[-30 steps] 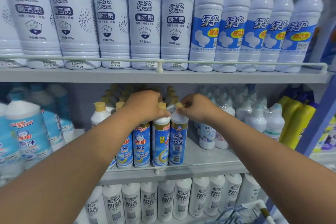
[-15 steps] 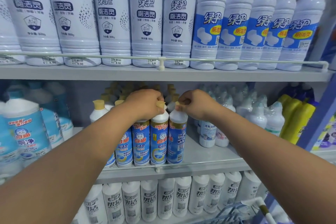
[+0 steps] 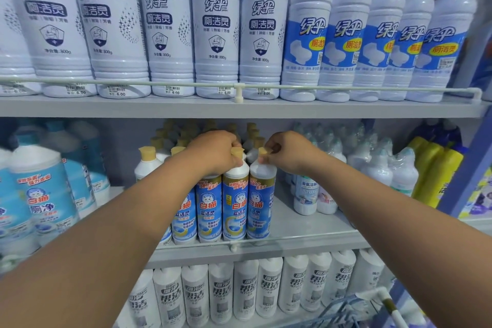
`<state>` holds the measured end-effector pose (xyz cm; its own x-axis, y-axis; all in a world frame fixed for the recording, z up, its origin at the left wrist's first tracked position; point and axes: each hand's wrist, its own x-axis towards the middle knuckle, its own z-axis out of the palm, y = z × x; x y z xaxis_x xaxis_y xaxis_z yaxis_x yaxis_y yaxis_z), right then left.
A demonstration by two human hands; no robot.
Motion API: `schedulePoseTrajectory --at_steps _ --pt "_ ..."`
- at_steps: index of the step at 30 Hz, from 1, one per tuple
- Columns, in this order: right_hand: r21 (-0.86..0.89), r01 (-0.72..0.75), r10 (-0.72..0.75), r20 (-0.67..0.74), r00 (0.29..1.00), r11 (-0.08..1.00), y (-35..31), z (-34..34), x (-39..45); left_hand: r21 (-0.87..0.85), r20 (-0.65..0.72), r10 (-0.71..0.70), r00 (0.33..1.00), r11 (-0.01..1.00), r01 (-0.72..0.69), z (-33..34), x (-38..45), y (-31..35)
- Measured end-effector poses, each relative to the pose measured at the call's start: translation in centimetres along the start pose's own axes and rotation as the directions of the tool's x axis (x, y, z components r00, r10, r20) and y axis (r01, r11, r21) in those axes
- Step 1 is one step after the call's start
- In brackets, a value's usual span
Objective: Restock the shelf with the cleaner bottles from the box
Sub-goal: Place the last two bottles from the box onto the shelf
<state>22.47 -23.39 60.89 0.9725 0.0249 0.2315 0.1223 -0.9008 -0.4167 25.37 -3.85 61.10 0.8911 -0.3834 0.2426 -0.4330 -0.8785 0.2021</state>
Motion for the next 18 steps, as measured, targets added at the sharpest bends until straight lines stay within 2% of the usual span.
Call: schedulePoseTrajectory --at_steps 4,10,18 --pt "-0.019 0.027 -0.026 0.068 0.997 0.999 -0.18 -0.39 0.18 -0.012 -0.01 -0.004 1.0 1.0 0.004 0.07 0.0 0.0" --pt "-0.028 0.05 -0.047 0.094 0.994 0.998 0.14 -0.43 0.15 -0.058 -0.04 -0.007 0.999 0.998 0.005 0.38 -0.31 -0.05" --pt "0.036 0.054 -0.056 0.067 0.996 0.998 0.39 0.34 -0.64 -0.108 -0.046 -0.01 0.999 0.994 0.005 0.55 -0.6 -0.5"
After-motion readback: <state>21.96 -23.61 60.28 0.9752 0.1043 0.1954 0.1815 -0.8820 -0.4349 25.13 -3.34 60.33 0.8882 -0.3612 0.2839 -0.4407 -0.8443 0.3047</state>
